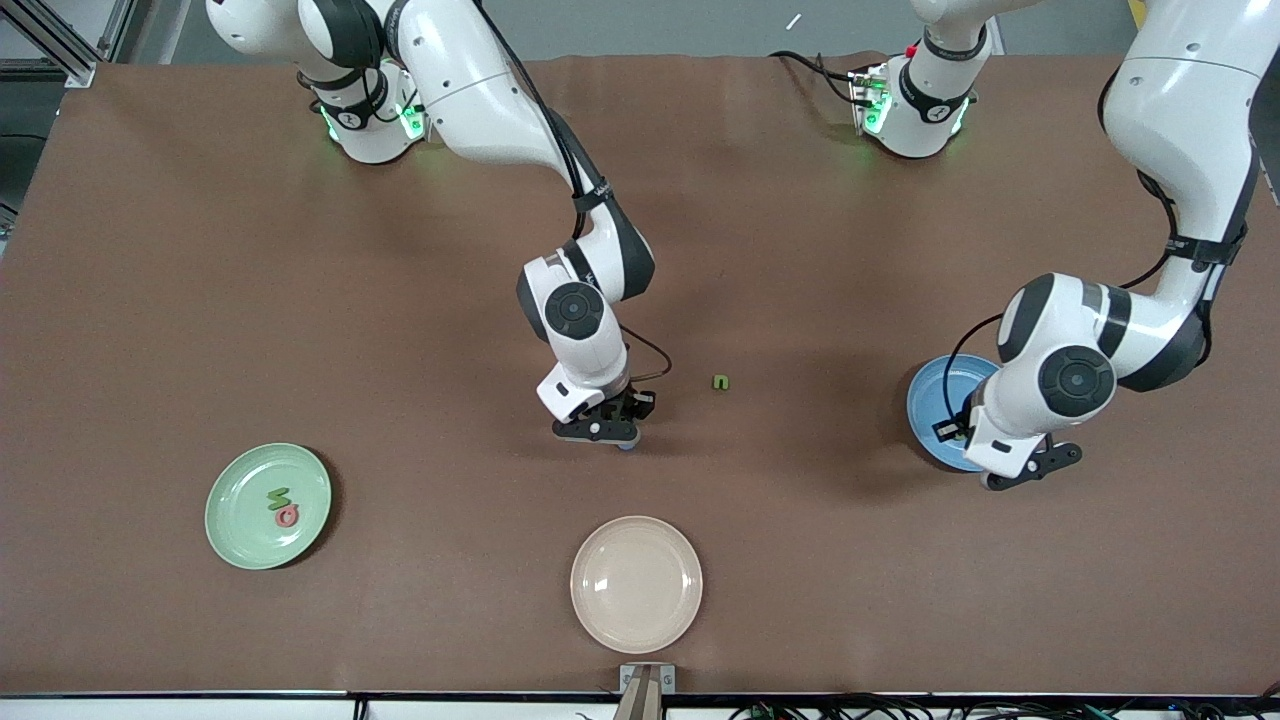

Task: Sort upper and lower case letters into plates

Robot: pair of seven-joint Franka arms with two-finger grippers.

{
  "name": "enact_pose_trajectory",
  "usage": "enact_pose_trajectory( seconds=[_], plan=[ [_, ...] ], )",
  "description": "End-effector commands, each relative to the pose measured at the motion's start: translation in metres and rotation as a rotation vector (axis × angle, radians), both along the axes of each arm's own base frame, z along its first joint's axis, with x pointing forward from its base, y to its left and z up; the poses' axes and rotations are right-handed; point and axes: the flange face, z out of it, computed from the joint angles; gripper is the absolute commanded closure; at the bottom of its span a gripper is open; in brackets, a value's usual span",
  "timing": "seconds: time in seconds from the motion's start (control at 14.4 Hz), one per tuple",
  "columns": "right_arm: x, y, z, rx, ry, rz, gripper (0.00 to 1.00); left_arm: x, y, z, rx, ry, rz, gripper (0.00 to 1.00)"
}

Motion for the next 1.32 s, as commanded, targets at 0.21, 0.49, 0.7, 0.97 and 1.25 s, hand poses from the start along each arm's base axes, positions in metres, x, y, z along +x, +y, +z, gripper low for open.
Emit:
enact_pose_trajectory(
  seconds=[0.21, 0.49, 0.7, 0.97, 1.25],
  plan=[
    [0.038, -0.056, 0.040, -0.089, 0.054, 0.000, 0.97, -0.014, 0.009, -0.002, 0.006, 0.005, -0.013, 0.00],
    [0.087, -0.157, 0.086, -0.241, 0.066, 0.212, 0.97, -0.021, -0.064, 0.013, -0.033, -0.028, 0.052, 0.00],
    [0.122, -0.264, 0.107, -0.316, 0.112, 0.440, 0.97, -0.038, -0.140, 0.021, -0.071, -0.038, 0.069, 0.00],
    [0.150, -0.417, 0.102, -0.300, 0.149, 0.688, 0.96, -0.070, -0.232, 0.002, -0.138, -0.073, 0.180, 0.06],
    [0.154, -0.491, 0.089, -0.305, 0.145, 0.747, 0.93, -0.116, -0.312, -0.017, -0.126, -0.093, -0.006, 0.20]
  ],
)
